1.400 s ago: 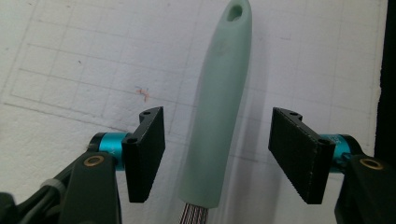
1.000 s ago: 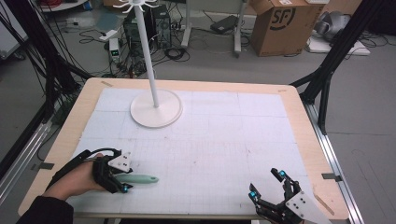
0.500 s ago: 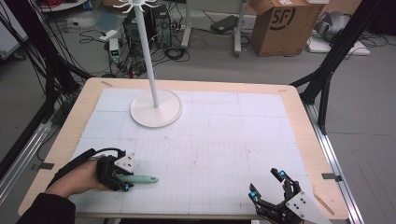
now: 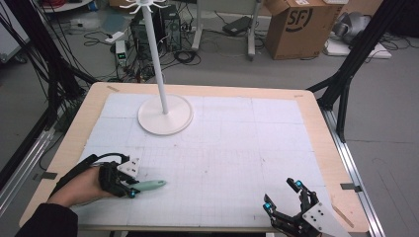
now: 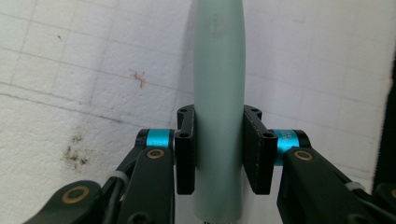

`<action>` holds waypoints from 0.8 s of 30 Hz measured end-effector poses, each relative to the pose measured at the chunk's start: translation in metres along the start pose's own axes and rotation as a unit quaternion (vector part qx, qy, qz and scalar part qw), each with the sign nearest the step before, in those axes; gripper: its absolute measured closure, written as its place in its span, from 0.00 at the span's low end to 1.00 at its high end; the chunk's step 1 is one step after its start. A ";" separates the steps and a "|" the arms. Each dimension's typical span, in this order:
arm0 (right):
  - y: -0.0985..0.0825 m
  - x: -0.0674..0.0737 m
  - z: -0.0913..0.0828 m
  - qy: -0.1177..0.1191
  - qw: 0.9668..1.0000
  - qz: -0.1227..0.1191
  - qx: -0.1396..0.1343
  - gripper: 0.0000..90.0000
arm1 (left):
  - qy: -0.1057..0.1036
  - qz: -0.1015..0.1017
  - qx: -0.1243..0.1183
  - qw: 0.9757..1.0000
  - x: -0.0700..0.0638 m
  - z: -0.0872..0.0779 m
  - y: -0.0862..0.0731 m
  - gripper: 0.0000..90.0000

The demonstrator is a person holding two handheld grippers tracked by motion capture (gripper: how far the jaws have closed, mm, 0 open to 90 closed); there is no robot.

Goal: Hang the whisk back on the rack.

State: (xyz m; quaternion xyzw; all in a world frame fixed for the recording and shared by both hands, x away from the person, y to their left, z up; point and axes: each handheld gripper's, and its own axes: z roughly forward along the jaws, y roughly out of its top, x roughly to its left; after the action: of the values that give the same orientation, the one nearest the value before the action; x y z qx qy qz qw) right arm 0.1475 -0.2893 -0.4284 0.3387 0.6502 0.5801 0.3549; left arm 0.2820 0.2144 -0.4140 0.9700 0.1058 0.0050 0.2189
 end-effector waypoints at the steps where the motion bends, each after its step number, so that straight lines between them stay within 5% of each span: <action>1: 0.000 0.000 0.001 0.000 1.000 -0.003 -0.002 0.18 | -0.002 0.001 -0.006 1.000 0.000 -0.003 0.000 0.77; 12: 0.000 0.000 0.001 -0.001 1.000 -0.003 -0.001 0.18 | 0.043 -0.003 -0.069 0.997 0.007 -0.041 0.005 0.77; 13: 0.000 0.000 0.001 0.000 1.000 -0.003 0.000 0.18 | 0.048 -0.012 -0.095 0.994 0.011 -0.047 0.004 0.77; 18: 0.000 0.000 0.001 -0.002 1.000 -0.003 -0.002 0.18 | 0.068 -0.023 -0.125 0.989 0.016 -0.056 0.002 0.77; 24: 0.000 0.000 0.002 -0.002 1.000 -0.004 0.001 0.18 | 0.085 -0.028 -0.177 0.980 0.016 -0.075 0.012 0.77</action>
State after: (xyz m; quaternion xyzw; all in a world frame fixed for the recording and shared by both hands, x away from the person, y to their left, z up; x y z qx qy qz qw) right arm 0.1488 -0.2883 -0.4287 0.3382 0.6514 0.5771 0.3581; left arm 0.2962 0.2388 -0.3415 0.9088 0.1483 0.0996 0.3770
